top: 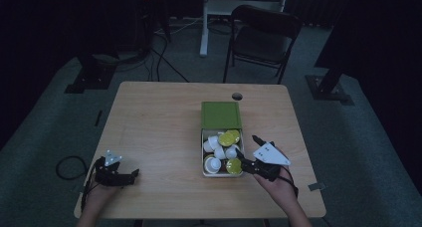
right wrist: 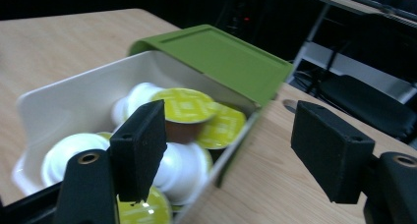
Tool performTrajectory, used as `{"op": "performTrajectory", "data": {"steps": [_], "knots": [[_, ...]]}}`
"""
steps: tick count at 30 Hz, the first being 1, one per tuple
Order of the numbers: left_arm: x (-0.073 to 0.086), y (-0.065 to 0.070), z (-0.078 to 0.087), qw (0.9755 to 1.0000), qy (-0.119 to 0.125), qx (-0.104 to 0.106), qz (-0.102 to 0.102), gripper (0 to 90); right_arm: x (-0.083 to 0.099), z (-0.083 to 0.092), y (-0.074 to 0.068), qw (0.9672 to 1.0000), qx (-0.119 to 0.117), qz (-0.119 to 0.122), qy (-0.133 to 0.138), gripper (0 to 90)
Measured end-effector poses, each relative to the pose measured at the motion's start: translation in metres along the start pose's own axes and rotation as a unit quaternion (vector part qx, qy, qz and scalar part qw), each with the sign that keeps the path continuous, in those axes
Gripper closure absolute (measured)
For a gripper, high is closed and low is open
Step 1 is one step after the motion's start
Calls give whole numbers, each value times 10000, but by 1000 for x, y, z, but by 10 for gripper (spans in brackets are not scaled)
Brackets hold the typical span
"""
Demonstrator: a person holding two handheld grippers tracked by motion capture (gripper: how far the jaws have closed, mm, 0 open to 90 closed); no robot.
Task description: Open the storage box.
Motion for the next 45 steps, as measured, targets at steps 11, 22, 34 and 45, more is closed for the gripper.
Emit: {"op": "performTrajectory", "data": {"steps": [11,22,34,45], "knots": [[0,0,0,10000,0,0,0,13,16,3,27,9962,279,-822,95,298],[0,0,0,10000,-2,0,0,13,42,1,49,9883,726,-1328,-168,258],[0,0,0,10000,-1,1,0,13,75,-8,62,9778,866,-1819,-570,221],[0,0,0,10000,-4,-2,1,13,103,-20,69,9695,659,-2043,-1180,131]]}}
Point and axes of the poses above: each handheld gripper's, and its own axes: z roughly backward along the jaws, x roughly out of its underside, y roughly to its right, the point moved 2 cm from there along -z, roughly forward along the jaws, and after that the axes turned 10 degrees about -y, right-handed, at the moved point
